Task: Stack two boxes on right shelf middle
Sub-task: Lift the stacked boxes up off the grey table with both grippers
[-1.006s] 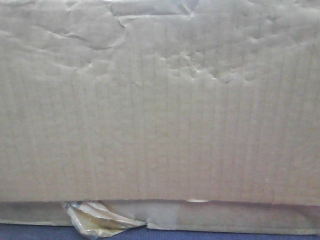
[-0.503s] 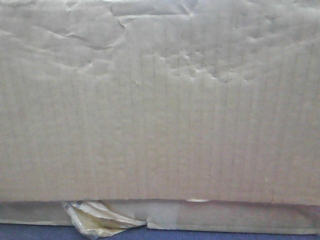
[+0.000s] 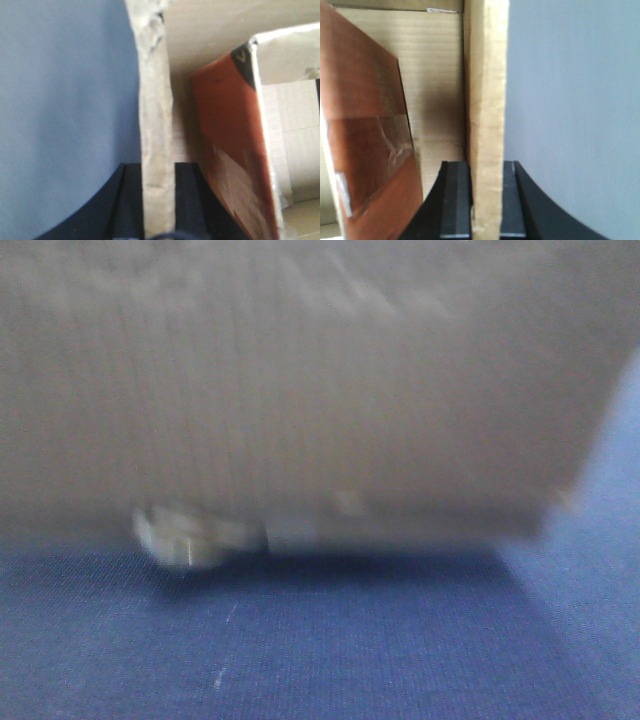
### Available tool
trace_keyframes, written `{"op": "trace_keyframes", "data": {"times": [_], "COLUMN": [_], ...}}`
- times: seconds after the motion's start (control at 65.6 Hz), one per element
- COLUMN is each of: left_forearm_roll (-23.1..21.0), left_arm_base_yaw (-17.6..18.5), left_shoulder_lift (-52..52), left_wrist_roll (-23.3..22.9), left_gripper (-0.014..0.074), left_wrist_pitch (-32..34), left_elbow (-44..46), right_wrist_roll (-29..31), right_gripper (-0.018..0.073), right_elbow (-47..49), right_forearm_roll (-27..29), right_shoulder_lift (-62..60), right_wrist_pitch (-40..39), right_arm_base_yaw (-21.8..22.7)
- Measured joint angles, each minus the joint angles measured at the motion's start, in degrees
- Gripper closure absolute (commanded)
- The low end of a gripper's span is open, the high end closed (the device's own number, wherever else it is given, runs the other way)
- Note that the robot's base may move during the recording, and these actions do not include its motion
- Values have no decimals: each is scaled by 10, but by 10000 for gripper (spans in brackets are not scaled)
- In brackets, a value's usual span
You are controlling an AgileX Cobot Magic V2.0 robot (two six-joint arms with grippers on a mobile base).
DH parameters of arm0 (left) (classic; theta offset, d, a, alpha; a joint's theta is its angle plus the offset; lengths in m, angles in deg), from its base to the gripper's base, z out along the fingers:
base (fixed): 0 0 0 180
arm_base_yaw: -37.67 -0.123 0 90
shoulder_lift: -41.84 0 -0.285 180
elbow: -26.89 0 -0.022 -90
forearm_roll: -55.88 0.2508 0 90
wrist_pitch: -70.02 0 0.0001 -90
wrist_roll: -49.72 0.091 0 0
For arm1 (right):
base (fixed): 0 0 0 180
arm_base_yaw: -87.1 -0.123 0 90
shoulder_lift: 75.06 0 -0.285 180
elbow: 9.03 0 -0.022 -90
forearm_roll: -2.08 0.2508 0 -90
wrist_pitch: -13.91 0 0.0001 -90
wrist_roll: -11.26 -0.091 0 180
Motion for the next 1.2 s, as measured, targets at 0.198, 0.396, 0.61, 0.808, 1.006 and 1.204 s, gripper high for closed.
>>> {"op": "trace_keyframes", "data": {"times": [0.198,0.396,0.61,0.808,1.006,1.204], "left_forearm_roll": [61,88,95,96,96,96], "left_arm_base_yaw": [0,0,0,0,0,0], "left_shoulder_lift": [-5,-6,-6,-6,-6,-6], "left_wrist_roll": [-1,-1,-2,-2,-18,-33], "left_gripper": [707,707,707,707,707,707], "left_wrist_pitch": [37,57,70,71,71,73], "left_elbow": [73,127,154,155,155,155], "right_wrist_roll": [-1,-1,-1,-18,-21,-15], "right_gripper": [712,712,712,712,712,712], "right_elbow": [61,121,150,151,151,151], "right_forearm_roll": [-56,-78,-96,-99,-102,-113], "right_shoulder_lift": [0,0,0,0,0,0], "right_wrist_pitch": [-50,-75,-83,-83,-85,-89], "right_arm_base_yaw": [-2,-2,-2,-3,-3,-3]}}
